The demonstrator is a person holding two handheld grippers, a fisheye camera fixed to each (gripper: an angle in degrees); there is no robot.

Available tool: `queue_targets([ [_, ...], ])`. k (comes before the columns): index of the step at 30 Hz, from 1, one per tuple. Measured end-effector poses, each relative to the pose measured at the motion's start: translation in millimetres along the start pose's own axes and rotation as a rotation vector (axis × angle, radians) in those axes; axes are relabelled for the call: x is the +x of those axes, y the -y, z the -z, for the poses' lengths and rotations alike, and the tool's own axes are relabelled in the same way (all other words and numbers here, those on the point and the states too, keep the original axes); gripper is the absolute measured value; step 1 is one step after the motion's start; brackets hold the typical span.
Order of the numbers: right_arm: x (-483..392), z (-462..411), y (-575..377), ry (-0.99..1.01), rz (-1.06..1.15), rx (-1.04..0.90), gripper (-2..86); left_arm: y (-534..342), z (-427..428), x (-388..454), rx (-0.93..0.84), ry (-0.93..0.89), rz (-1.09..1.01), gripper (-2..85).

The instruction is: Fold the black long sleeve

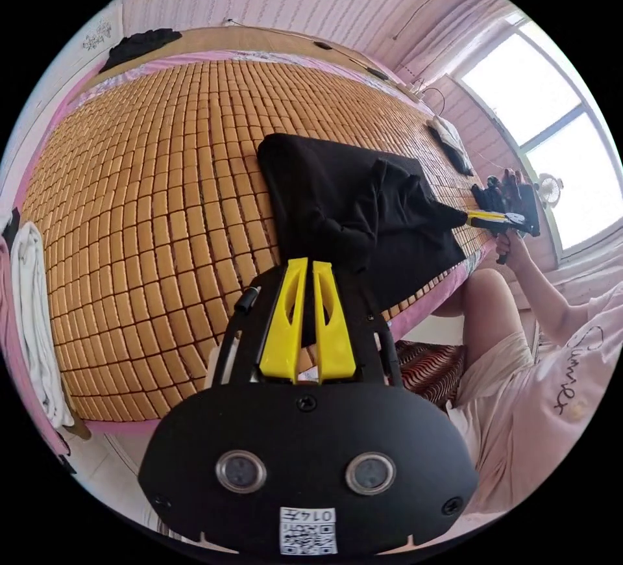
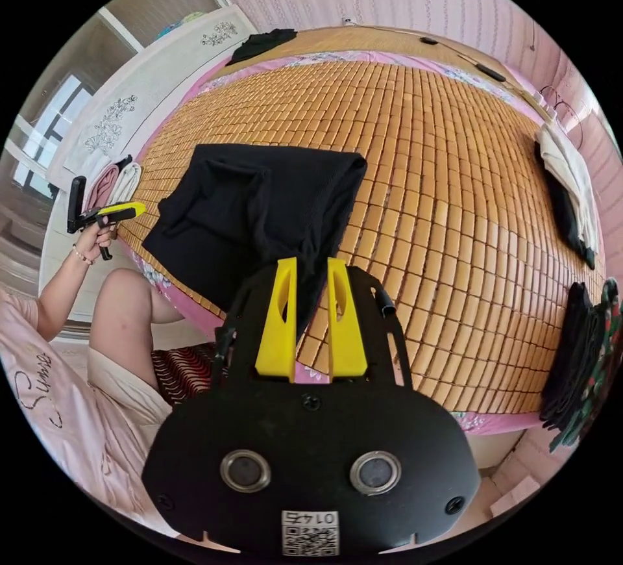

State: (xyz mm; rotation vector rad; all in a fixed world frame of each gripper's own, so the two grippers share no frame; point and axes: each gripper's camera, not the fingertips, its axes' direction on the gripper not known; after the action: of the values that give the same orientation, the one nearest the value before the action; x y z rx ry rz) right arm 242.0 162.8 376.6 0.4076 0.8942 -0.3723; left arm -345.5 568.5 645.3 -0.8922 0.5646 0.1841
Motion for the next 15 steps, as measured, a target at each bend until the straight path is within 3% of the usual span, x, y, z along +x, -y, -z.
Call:
queue_targets([
  [4,-38.6,-15.6,38.2,0.114,0.048,0.059,8.6,33.0,-1.1,32.2,0.068,-0.086,-0.076,3.1],
  [8,-74.5,-82.9,80.3,0.118,0.055,-0.080,9.5,74.8,-58.6,59.9,-0.030,-0.104,-0.082,8.0],
  [11,-92.6,-96.6,86.2,0.149,0.111,-0.100,2.7,80.5,-99.7,59.3,-0.162,-0.073,-0.059,4.2],
  [15,-131.9,-73.6,58.3,0.259,0.372,-0.043,2.3,52.4,-76.2,57.0,-0.099,-0.154,-0.126,0.8],
])
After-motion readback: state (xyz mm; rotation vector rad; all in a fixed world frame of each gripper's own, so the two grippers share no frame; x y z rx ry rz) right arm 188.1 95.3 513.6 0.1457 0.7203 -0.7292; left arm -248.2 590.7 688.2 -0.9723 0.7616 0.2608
